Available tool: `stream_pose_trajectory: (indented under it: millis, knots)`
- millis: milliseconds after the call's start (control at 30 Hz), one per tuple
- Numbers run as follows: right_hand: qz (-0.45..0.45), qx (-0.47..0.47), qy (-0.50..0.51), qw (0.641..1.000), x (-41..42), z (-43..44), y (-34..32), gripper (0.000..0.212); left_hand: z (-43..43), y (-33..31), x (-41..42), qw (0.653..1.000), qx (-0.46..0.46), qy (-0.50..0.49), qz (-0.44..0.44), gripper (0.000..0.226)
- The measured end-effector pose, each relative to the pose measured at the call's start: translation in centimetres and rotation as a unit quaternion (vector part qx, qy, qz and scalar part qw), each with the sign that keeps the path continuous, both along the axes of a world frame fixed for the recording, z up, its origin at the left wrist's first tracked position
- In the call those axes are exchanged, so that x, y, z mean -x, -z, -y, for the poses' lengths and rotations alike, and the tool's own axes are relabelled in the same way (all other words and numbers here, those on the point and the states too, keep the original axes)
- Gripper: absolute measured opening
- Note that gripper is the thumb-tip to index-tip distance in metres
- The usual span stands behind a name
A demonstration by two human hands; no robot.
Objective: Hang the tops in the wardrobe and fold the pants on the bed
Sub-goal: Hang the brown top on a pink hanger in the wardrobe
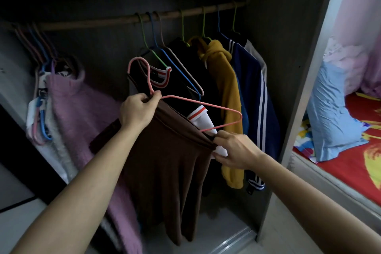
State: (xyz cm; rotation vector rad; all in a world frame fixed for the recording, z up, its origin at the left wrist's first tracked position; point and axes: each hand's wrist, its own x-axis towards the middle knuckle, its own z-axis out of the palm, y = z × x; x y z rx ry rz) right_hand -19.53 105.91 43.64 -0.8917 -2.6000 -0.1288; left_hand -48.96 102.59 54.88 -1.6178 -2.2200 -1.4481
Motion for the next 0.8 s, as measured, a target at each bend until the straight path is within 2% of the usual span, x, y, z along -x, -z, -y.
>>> stream_pose_trajectory:
  millis: [200,267,367,533,633,700,800]
  knots:
    - [0.000,-0.006,0.057,0.998,-2.7,-0.4,-0.6,0.034,-0.1,-0.2,0.3,1.000,-0.019,-0.002,0.011,0.048]
    - [-0.017,-0.012,0.083,0.996,-3.8,-0.6,-0.9,0.039,-0.1,-0.2,0.3,0.999,-0.030,-0.010,-0.003,0.051]
    - [-0.066,-0.003,0.110,0.992,-5.8,-0.6,-1.8,0.040,-0.2,0.0,0.5,0.998,-0.035,-0.012,-0.048,0.049]
    - [-0.106,-0.020,0.096,0.989,-6.8,-0.7,-3.7,0.030,-0.5,1.0,-1.4,0.988,-0.012,0.009,-0.151,0.046]
    - [-0.171,-0.010,0.076,0.982,-5.3,-0.7,-5.5,0.024,-0.8,2.1,-3.7,0.979,0.015,0.072,-0.189,0.046]
    - [-0.185,0.002,0.059,0.981,-4.0,-0.6,-6.5,0.021,-0.9,2.2,-5.0,0.976,0.040,0.153,-0.147,0.042]
    - [-0.153,0.084,0.044,0.984,-2.7,-0.6,-7.0,0.032,-1.1,1.6,-6.2,0.956,0.070,0.284,-0.018,0.019]
